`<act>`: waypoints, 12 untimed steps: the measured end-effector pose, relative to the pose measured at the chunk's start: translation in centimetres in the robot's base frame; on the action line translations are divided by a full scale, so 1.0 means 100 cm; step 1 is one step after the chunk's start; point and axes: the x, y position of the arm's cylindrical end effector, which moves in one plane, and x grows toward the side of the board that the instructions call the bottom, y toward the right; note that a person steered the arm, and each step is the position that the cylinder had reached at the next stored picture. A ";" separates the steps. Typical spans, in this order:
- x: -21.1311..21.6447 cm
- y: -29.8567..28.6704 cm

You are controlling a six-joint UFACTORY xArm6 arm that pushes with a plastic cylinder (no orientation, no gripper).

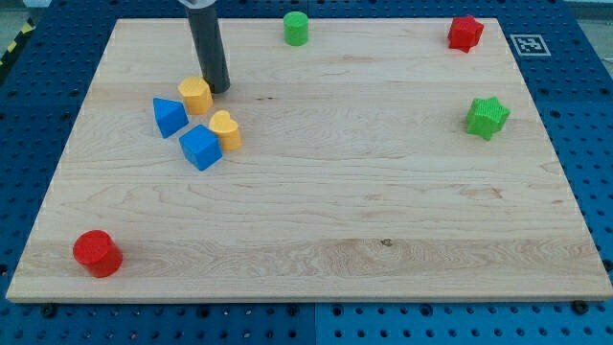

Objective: Push the yellow hexagon into the blue cube

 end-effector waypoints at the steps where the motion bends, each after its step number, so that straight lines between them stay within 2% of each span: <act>1: 0.003 0.000; 3: -0.035 -0.011; 4: -0.024 -0.018; 5: 0.015 -0.018; 6: 0.034 -0.018; 7: 0.033 -0.018; 8: 0.031 0.003; 9: 0.029 0.093; 10: 0.053 0.193; 11: 0.122 0.225; 12: 0.158 0.220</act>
